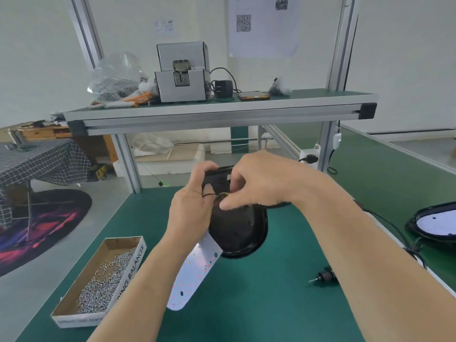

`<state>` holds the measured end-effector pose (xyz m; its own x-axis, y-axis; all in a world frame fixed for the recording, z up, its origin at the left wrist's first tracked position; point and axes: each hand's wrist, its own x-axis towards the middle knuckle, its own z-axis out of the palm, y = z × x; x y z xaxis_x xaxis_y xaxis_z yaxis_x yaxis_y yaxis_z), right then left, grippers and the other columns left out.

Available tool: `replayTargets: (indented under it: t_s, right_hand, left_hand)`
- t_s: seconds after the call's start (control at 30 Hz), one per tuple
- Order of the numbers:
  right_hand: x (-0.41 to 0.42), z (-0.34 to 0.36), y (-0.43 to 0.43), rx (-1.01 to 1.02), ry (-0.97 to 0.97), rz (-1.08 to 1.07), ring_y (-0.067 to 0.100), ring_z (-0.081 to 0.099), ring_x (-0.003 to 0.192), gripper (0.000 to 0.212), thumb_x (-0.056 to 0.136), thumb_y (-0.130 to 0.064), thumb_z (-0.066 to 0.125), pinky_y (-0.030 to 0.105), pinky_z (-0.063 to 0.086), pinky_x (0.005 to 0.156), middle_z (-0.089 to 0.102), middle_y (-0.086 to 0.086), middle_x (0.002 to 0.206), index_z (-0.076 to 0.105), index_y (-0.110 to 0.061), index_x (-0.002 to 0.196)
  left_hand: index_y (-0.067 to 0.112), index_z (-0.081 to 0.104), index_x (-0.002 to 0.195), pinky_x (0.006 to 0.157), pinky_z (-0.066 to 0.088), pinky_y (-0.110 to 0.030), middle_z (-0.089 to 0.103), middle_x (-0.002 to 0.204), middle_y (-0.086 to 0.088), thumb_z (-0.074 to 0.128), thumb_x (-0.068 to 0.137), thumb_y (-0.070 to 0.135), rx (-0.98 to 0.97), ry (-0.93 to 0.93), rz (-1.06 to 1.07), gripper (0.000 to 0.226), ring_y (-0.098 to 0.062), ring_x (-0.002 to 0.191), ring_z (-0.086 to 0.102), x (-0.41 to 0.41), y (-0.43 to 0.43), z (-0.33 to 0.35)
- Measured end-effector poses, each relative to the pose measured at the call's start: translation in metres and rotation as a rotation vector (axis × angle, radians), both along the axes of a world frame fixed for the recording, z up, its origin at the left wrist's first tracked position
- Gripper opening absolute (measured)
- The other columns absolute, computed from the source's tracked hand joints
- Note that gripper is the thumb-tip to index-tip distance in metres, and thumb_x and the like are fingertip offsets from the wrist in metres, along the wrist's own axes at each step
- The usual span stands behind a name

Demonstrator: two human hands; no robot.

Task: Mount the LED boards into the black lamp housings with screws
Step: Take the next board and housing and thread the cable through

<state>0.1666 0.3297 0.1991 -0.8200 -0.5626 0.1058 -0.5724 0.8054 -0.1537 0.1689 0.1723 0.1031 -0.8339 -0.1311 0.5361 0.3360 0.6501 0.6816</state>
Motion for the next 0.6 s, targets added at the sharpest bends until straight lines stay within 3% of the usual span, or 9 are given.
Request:
replayTargets:
  t_s: [0.13, 0.2, 0.27, 0.33, 0.4, 0.5, 0.53, 0.6]
  right_hand:
    - [0.006, 0.001, 0.008, 0.037, -0.106, 0.057, 0.008, 0.066, 0.065, 0.034, 0.083, -0.04, 0.075, 0.015, 0.043, 0.05, 0.075, 0.002, 0.07, 0.075, -0.008, 0.095]
    - [0.009, 0.002, 0.012, 0.059, -0.114, 0.067, 0.007, 0.065, 0.062, 0.032, 0.084, -0.036, 0.075, 0.016, 0.044, 0.053, 0.075, 0.002, 0.07, 0.074, -0.007, 0.096]
    - [0.013, 0.003, 0.015, 0.076, -0.056, 0.075, 0.011, 0.061, 0.06, 0.026, 0.084, -0.031, 0.075, 0.02, 0.044, 0.054, 0.073, 0.004, 0.072, 0.074, -0.007, 0.092]
    - [0.016, 0.002, 0.014, 0.072, 0.066, 0.055, 0.016, 0.06, 0.074, 0.019, 0.087, -0.029, 0.072, 0.029, 0.043, 0.064, 0.071, 0.004, 0.081, 0.074, -0.011, 0.093]
    - [0.02, 0.0, 0.013, 0.046, 0.153, 0.038, 0.022, 0.059, 0.089, 0.016, 0.089, -0.029, 0.07, 0.033, 0.042, 0.07, 0.069, 0.003, 0.091, 0.072, -0.015, 0.096]
    - [0.024, -0.01, 0.014, -0.022, 0.233, 0.03, 0.027, 0.055, 0.092, 0.015, 0.089, -0.018, 0.067, 0.036, 0.044, 0.075, 0.053, 0.003, 0.104, 0.063, -0.016, 0.103]
    - [0.023, -0.014, 0.015, -0.066, 0.283, 0.017, 0.03, 0.056, 0.09, 0.014, 0.091, -0.012, 0.063, 0.04, 0.046, 0.076, 0.048, 0.005, 0.106, 0.06, -0.015, 0.104]
    - [0.019, -0.021, 0.016, -0.168, 0.38, -0.005, 0.035, 0.055, 0.084, 0.013, 0.092, -0.005, 0.055, 0.047, 0.047, 0.074, 0.044, 0.006, 0.107, 0.057, -0.012, 0.103]
  left_hand:
    - [0.062, 0.035, 0.122, 0.077, 0.052, -0.044, 0.067, 0.083, -0.003, 0.042, 0.101, 0.012, -0.055, -0.028, -0.013, 0.054, -0.03, 0.073, 0.058, 0.004, 0.0, 0.001]
    - [0.066, 0.033, 0.125, 0.077, 0.051, -0.041, 0.068, 0.086, -0.002, 0.041, 0.101, 0.013, -0.09, -0.064, -0.052, 0.058, -0.027, 0.074, 0.059, 0.005, 0.0, 0.002]
    - [0.058, 0.045, 0.123, 0.08, 0.051, -0.04, 0.068, 0.095, 0.002, 0.042, 0.1, 0.011, -0.127, -0.137, -0.12, 0.052, -0.025, 0.082, 0.06, 0.005, -0.002, 0.002]
    - [0.046, 0.06, 0.103, 0.081, 0.051, -0.042, 0.065, 0.094, 0.0, 0.044, 0.097, 0.011, -0.172, -0.208, -0.132, 0.039, -0.025, 0.084, 0.058, 0.003, -0.003, 0.001]
    - [0.042, 0.064, 0.087, 0.081, 0.049, -0.038, 0.062, 0.091, 0.004, 0.047, 0.096, 0.015, -0.175, -0.244, -0.07, 0.033, -0.021, 0.089, 0.056, 0.002, -0.003, 0.0]
    - [0.039, 0.067, 0.11, 0.084, 0.042, -0.029, 0.065, 0.107, 0.005, 0.053, 0.097, 0.029, -0.145, -0.268, -0.057, 0.021, -0.014, 0.102, 0.052, 0.001, -0.004, -0.001]
    - [0.037, 0.065, 0.12, 0.087, 0.041, -0.027, 0.062, 0.115, 0.002, 0.055, 0.096, 0.037, -0.124, -0.309, -0.089, 0.026, -0.013, 0.105, 0.049, 0.001, -0.003, 0.0]
    - [0.045, 0.06, 0.121, 0.091, 0.04, -0.023, 0.056, 0.121, 0.003, 0.061, 0.091, 0.048, 0.025, -0.394, -0.177, 0.031, -0.011, 0.113, 0.045, 0.004, -0.002, 0.005]
